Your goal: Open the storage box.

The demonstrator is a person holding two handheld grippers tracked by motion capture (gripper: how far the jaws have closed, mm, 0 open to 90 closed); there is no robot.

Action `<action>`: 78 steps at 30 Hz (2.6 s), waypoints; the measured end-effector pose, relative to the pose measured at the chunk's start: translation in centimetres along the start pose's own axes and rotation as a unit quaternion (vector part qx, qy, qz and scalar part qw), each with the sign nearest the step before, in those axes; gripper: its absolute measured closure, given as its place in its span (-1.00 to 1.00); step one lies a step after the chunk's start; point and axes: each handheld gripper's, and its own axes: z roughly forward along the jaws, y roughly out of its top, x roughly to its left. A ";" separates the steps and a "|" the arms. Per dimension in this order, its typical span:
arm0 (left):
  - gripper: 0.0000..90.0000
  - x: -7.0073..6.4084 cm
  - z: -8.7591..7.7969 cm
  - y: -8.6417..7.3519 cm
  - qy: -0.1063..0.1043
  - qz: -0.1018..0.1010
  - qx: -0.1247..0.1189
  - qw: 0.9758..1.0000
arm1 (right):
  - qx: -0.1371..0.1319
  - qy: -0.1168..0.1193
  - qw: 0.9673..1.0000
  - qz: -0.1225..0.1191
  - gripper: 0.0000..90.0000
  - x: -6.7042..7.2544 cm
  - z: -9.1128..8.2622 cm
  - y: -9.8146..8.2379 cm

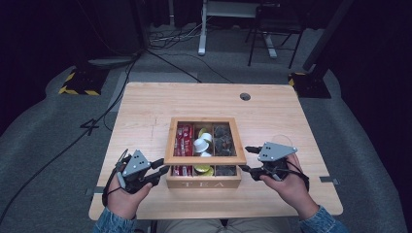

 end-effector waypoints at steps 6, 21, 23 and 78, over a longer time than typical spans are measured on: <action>0.33 0.4 0.1 -0.3 0.003 -0.002 0.007 1.000 | -0.018 -0.024 0.999 -0.023 0.00 -0.4 -1.0 1.5; 0.28 1.1 -0.7 -1.1 0.025 -0.012 0.002 1.000 | -0.077 -0.004 0.997 0.004 0.20 -3.9 -1.6 4.3; 0.31 1.1 -0.8 -1.2 0.026 -0.007 0.007 1.000 | -0.076 -0.004 0.997 -0.005 0.20 -4.3 -1.5 4.8; 0.15 4.5 -0.4 -4.3 0.047 -0.048 0.040 0.997 | -0.080 -0.091 0.991 0.049 0.23 -16.6 4.6 12.5</action>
